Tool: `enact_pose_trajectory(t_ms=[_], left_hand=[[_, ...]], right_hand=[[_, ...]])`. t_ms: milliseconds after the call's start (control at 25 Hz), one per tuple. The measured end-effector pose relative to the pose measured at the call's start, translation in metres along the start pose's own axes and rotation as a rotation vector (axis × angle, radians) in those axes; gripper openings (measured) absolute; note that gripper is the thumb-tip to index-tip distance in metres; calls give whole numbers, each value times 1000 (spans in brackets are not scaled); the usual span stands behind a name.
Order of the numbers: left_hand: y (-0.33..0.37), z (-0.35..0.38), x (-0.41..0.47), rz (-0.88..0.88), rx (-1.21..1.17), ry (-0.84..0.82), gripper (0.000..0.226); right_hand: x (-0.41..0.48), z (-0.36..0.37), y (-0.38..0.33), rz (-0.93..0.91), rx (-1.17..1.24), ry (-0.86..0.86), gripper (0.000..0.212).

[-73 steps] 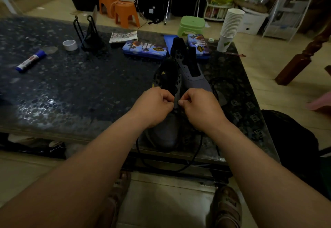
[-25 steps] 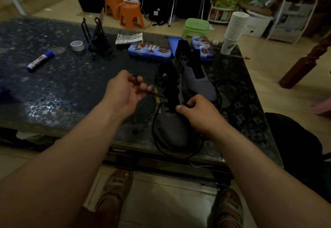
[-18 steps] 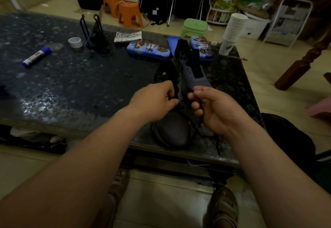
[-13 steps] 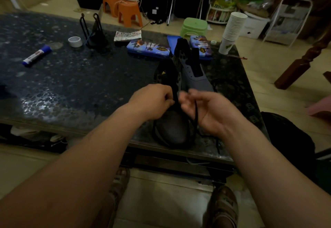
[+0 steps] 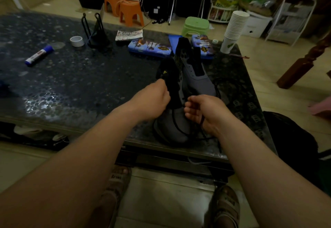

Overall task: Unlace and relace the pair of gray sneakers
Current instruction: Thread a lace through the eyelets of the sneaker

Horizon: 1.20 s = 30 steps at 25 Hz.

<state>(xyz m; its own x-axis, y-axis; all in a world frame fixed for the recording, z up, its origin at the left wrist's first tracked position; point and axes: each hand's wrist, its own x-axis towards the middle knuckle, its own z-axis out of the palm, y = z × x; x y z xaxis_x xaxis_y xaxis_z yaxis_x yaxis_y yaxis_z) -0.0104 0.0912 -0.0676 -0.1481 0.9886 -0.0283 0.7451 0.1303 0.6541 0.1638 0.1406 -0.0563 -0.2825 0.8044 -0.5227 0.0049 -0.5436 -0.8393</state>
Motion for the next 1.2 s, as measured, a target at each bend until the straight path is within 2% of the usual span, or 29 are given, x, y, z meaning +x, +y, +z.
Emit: enact_pose_trajectory(t_ms=[120,160,200,240,360,440,520,640,720,800,880,1040,1120,1200], left_hand=[[-4,-11,-3,-292,-612,33,26],[-9,-17,-4,-386,-779,96,30],[-18,-23,-4,-456,-845,178,29],[-26,-28,-3,-499,-787,251,27],[-43,-38,-1,-476,-339,365,23],[-40,-35,-1,-409,-181,321,27],[-33,-24,-2,-314,-91,162,30],[-26,-12,-3,-240,-132,49,29],[-28,-9,-1,-237,-192,67,26],[-31,-6,0,-262,-264,79,19],[-34,-2,0,-290,-329,63,14],[-30,0,-3,-261,-235,65,14],[-29,-2,-4,-255,-202,53,14],[-29,-2,-3,-271,-237,64,14]], right_hand=[[6,-2,5,68,37,-28,24],[5,-2,4,78,60,-40,23],[4,-2,3,83,84,-48,23],[4,-4,1,86,106,-53,23],[2,-9,1,96,116,-66,27],[1,-13,1,100,80,-82,30],[-1,-18,-1,83,24,-151,38],[-10,-26,-8,-92,-184,-278,39],[-19,-36,-8,-214,-488,-307,28],[-23,-46,0,-239,-804,-375,21],[-25,-52,8,-275,-1033,-408,26],[-29,-46,13,-438,-1122,-427,30],[-29,-41,16,-615,-1208,-426,21],[-26,-42,17,-660,-1240,-377,11]])
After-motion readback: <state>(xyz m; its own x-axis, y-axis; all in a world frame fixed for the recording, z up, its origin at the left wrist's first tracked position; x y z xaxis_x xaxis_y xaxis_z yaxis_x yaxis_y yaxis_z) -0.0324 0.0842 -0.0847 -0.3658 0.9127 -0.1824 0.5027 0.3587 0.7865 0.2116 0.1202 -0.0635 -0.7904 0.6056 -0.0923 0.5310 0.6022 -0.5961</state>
